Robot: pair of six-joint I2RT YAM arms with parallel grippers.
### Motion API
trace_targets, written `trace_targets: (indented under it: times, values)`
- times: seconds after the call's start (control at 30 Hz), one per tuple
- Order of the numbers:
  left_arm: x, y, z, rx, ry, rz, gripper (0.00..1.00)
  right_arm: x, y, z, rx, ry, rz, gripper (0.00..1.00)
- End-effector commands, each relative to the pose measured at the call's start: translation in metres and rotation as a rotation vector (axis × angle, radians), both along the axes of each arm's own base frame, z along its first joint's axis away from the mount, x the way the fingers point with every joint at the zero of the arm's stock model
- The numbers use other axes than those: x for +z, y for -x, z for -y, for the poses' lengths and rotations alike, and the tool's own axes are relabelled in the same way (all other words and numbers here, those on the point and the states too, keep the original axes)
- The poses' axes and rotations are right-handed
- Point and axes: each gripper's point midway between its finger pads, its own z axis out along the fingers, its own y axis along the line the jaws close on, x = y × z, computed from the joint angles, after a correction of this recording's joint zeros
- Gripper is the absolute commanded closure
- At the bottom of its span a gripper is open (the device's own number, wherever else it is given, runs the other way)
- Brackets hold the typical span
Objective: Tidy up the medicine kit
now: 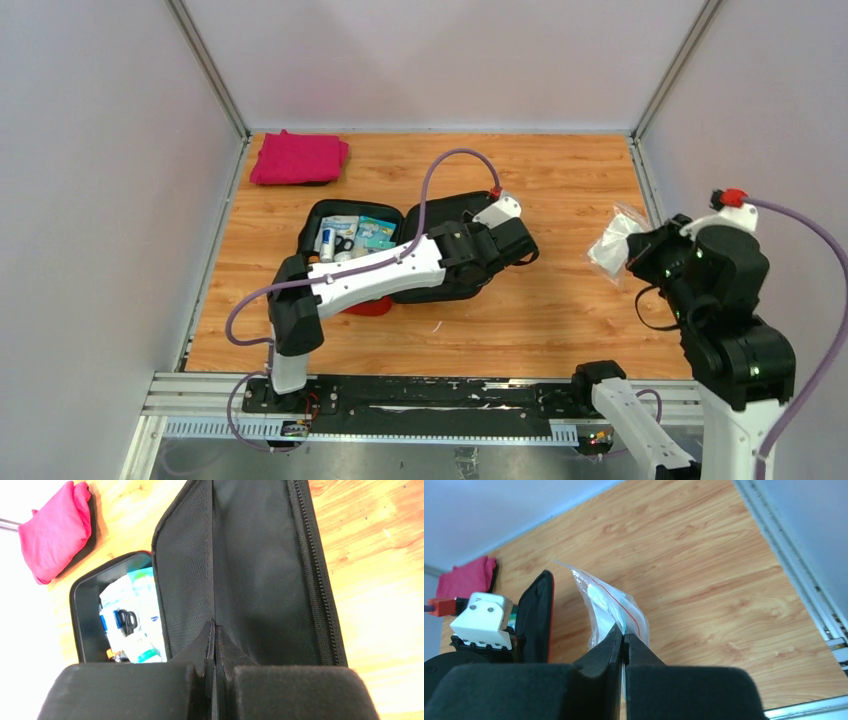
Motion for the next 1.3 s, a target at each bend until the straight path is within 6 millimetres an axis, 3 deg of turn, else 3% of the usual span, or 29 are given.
trace_targets:
  times: [0.0, 0.1, 0.23, 0.5, 0.73, 1.03, 1.27]
  values:
    - [0.004, 0.004, -0.015, 0.021, 0.027, -0.019, 1.00, -0.011, -0.019, -0.039, 0.193, -0.059, -0.102, 1.00]
    - [0.009, 0.005, -0.023, 0.031, 0.076, -0.042, 1.00, -0.010, -0.032, -0.066, 0.301, -0.148, -0.107, 1.00]
    - [0.011, 0.005, -0.030, 0.038, 0.106, -0.060, 1.00, -0.010, -0.048, -0.085, 0.358, -0.231, -0.139, 1.00]
    - [0.008, 0.008, -0.025, 0.008, 0.210, -0.098, 1.00, -0.035, -0.074, -0.102, 0.371, -0.318, -0.267, 1.00]
    - [0.011, 0.008, -0.016, -0.025, 0.309, -0.097, 1.00, -0.054, -0.088, -0.116, 0.383, -0.315, -0.361, 1.00]
    - [0.009, 0.006, -0.017, -0.023, 0.314, -0.094, 1.00, -0.081, -0.102, -0.160, 0.455, -0.255, -0.499, 1.00]
    - [0.008, 0.006, -0.018, -0.020, 0.321, -0.088, 1.00, -0.104, -0.112, -0.175, 0.450, -0.193, -0.592, 1.00]
